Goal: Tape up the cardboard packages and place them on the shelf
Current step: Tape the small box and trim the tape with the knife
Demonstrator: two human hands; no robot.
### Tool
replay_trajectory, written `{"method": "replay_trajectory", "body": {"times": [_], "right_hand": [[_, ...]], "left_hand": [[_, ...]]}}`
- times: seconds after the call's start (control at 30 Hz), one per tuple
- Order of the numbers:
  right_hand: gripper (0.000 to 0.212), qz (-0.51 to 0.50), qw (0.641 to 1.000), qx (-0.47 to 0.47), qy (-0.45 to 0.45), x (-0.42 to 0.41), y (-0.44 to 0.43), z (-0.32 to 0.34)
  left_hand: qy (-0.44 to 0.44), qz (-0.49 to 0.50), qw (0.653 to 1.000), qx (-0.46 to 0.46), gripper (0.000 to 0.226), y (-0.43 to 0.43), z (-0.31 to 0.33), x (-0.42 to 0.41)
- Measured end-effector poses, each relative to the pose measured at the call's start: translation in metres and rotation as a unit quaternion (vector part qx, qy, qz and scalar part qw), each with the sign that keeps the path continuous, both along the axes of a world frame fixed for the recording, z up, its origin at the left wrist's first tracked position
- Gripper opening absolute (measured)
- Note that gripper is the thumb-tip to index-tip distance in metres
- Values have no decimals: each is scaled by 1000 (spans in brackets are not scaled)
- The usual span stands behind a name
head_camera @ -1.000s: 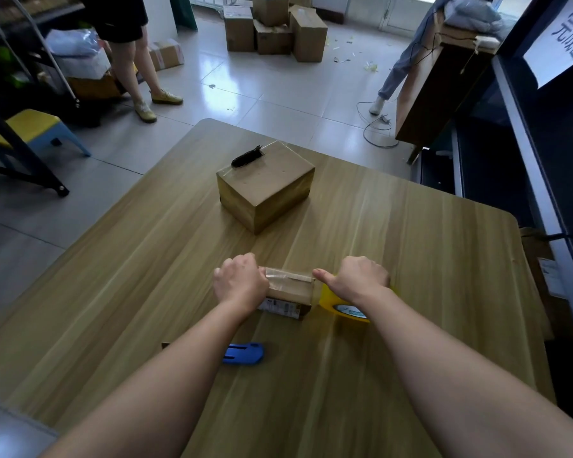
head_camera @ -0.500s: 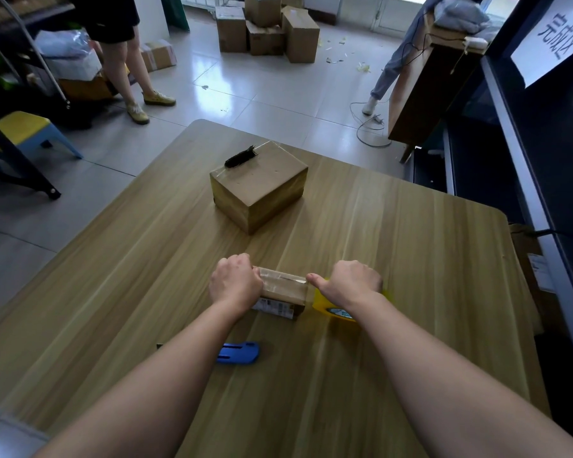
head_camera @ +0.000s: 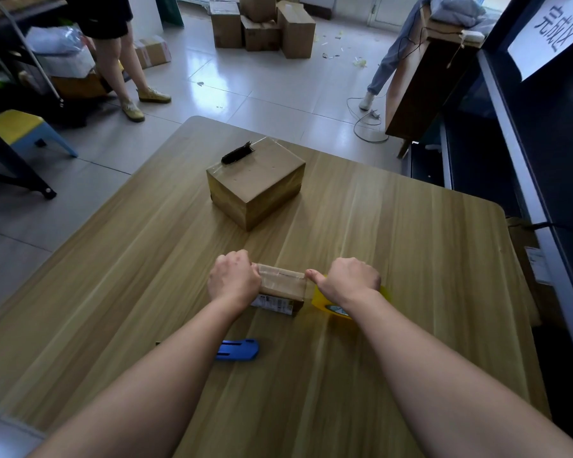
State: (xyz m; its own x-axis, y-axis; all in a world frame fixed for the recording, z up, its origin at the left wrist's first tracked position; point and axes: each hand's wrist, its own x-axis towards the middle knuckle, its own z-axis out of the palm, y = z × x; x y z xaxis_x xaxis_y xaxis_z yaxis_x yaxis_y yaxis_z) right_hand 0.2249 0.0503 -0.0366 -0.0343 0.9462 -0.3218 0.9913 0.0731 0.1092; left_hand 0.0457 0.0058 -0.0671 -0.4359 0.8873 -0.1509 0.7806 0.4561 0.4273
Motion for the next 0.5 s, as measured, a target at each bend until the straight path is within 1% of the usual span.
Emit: {"method": "replay_trajectory", "body": {"times": [0.33, 0.5], "right_hand": [[67, -4, 1000, -5, -16, -4, 2, -3], [68, -5, 1000, -8, -19, -3, 2, -3]], "left_hand": [[5, 1, 1000, -4, 25, 1, -2, 0], [22, -6, 1000, -2, 26, 0, -3, 0]]}}
